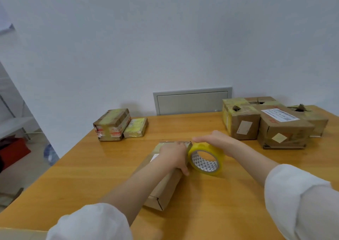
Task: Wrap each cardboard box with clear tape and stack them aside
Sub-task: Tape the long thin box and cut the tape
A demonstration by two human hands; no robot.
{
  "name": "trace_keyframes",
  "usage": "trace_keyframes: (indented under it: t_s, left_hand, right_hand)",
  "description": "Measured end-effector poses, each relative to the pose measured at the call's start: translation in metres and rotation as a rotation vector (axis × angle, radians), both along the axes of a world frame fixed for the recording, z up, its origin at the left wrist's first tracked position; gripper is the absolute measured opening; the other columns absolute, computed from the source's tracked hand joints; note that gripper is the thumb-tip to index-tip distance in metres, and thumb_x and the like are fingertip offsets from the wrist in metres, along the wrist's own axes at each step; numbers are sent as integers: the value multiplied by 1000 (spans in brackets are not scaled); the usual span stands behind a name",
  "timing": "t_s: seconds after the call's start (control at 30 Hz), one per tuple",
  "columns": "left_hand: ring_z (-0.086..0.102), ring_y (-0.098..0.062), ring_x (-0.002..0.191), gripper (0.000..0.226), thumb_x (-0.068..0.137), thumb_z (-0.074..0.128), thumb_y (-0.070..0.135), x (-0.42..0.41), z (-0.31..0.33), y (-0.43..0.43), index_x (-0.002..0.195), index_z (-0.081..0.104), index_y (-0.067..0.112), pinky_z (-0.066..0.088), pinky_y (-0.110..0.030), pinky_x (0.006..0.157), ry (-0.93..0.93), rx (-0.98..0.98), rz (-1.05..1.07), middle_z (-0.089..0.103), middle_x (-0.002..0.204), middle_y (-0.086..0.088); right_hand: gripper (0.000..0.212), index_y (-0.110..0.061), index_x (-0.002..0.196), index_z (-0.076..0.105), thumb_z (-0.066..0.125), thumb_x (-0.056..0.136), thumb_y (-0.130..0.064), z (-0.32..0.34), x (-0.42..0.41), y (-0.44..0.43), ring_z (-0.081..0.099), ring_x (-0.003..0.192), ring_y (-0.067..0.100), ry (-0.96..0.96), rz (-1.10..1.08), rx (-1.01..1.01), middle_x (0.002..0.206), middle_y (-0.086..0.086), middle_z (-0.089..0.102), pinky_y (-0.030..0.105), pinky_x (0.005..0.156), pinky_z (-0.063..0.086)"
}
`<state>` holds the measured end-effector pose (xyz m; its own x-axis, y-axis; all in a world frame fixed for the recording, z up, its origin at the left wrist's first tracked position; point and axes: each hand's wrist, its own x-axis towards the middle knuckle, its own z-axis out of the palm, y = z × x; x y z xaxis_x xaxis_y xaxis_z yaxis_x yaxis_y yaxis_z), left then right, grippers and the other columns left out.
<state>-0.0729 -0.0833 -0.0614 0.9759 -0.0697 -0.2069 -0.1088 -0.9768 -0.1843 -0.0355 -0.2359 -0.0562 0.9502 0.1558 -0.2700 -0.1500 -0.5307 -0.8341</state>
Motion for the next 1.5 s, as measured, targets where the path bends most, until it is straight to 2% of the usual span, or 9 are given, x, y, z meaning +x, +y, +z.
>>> trace_keyframes:
  t_s: [0.1,0.33,0.5,0.7,0.83,1.0,1.17,1.33,1.5]
  left_hand:
    - [52,-28,116,81,74,75,43,-2,0,-1,140,37,14,49,-37,81,-8,54,4,48,131,-10]
    - [57,-23,105,62,81,65,34,5,55,24,136,39,19,52,-35,84,-161,-180,-13,58,122,-3]
    - [60,-24,100,43,88,57,38,7,60,31,124,44,18,46,-33,69,-388,-67,-56,61,113,-2]
    - [55,-20,85,26,87,58,25,10,65,34,110,55,13,44,-30,70,-332,-378,-69,58,90,0]
    - [49,-18,78,10,89,56,19,14,70,30,97,52,15,37,-27,67,-243,-386,-119,48,76,4]
    - [50,-19,77,9,90,53,18,20,51,40,94,56,11,36,-27,67,-202,-415,-78,50,76,2]
    - [54,-20,82,13,93,50,20,23,53,47,97,56,9,41,-28,71,-164,-402,-52,56,86,-3]
    - [52,-20,81,13,95,46,21,23,52,52,93,52,10,38,-28,67,-130,-417,-41,54,85,-3]
    - [54,-25,92,18,98,43,19,22,59,49,110,51,8,39,-29,75,-59,-391,-35,55,93,-3]
  right_hand:
    - [96,-5,146,27,75,77,-49,-9,0,-12,44,128,31,51,-25,159,146,14,39,44,104,40]
    - [53,-5,117,62,74,79,-41,35,5,-6,65,97,26,-45,-43,536,109,12,68,41,90,53]
    - [49,-9,110,61,73,80,-46,58,4,10,64,99,28,-132,-68,530,108,10,67,46,95,51]
    - [48,-12,117,64,70,83,-45,72,1,5,63,101,29,-225,5,536,110,10,67,47,95,51]
    - [24,-19,92,66,60,91,-43,79,-1,6,59,83,15,-325,-7,448,93,0,65,33,78,49]
    - [44,-3,109,69,57,93,-42,65,-1,1,55,82,16,-383,1,270,101,11,66,29,70,44]
    - [51,2,84,67,58,90,-47,54,6,-11,48,71,20,-437,45,107,74,15,52,31,64,36]
    - [56,-8,103,67,52,88,-59,-2,9,-25,59,96,19,-367,86,-90,106,4,63,36,87,46]
    - [57,-5,112,67,52,91,-55,-8,7,-13,62,94,22,-276,89,-72,108,8,68,32,78,47]
